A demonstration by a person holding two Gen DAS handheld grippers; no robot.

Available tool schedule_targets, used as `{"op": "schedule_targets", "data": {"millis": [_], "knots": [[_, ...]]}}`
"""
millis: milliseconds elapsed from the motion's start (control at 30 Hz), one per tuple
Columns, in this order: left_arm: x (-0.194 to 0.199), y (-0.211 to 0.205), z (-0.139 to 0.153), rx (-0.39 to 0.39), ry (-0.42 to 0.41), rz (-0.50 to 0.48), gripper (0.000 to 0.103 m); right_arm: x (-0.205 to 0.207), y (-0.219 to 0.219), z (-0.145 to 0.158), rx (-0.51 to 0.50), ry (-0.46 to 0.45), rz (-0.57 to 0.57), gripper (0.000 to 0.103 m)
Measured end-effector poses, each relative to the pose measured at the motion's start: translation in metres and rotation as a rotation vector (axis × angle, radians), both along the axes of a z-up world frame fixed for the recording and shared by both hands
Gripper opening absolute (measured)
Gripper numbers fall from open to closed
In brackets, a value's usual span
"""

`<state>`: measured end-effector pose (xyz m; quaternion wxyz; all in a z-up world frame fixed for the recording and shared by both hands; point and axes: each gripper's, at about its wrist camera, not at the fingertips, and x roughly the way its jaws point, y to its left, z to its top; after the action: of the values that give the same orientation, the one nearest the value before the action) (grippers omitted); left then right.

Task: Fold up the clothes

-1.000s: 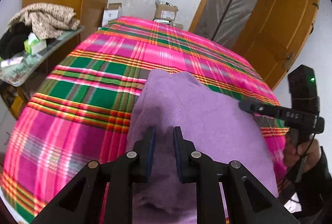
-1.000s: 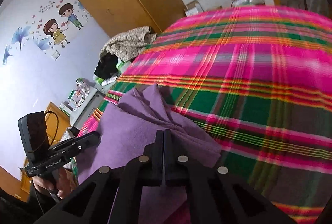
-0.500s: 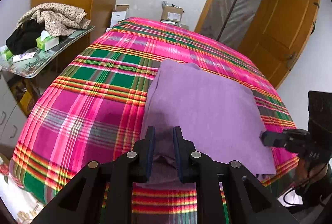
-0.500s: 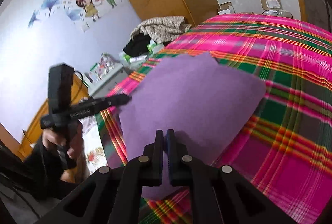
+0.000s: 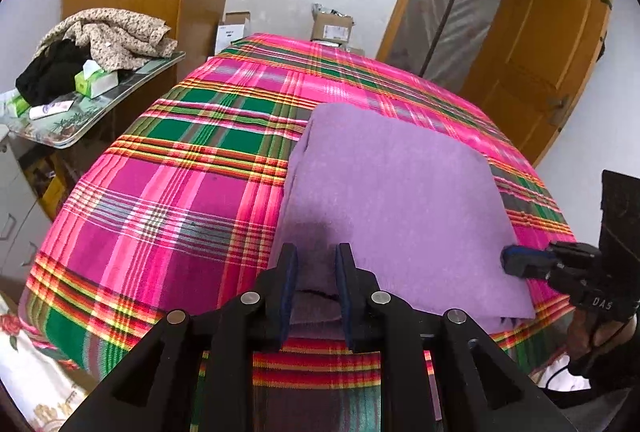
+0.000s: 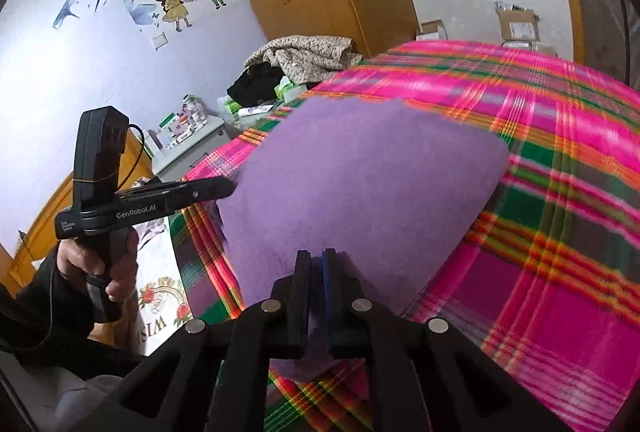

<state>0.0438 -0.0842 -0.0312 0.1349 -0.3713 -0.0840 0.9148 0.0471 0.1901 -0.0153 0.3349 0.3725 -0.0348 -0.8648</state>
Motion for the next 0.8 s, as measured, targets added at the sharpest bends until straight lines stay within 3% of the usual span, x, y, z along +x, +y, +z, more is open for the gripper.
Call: {"op": "schedule_targets", "data": {"millis": [133, 333, 533, 733, 800], "knots": [[-0.008, 0.003, 0.015, 0.0, 0.029, -0.008, 0.021, -0.014, 0.017, 0.015, -0.02, 0.038, -0.11, 0.042], [-0.05, 0.025, 0.025, -0.026, 0.026, -0.041, 0.021, -0.058, 0.043, 0.016, -0.056, -0.03, -0.277, 0.039], [-0.089, 0.044, 0.017, -0.055, -0.035, -0.055, 0.021, -0.087, 0.042, 0.006, -0.045, -0.068, -0.298, 0.034], [-0.102, 0.052, 0.003, -0.081, -0.092, -0.054, 0.022, -0.102, 0.037, -0.009, -0.012, -0.108, -0.307, 0.034], [-0.101, 0.053, 0.002, -0.084, -0.09, -0.053, 0.026, -0.102, 0.038, -0.011, -0.016, -0.112, -0.309, 0.034]]}}
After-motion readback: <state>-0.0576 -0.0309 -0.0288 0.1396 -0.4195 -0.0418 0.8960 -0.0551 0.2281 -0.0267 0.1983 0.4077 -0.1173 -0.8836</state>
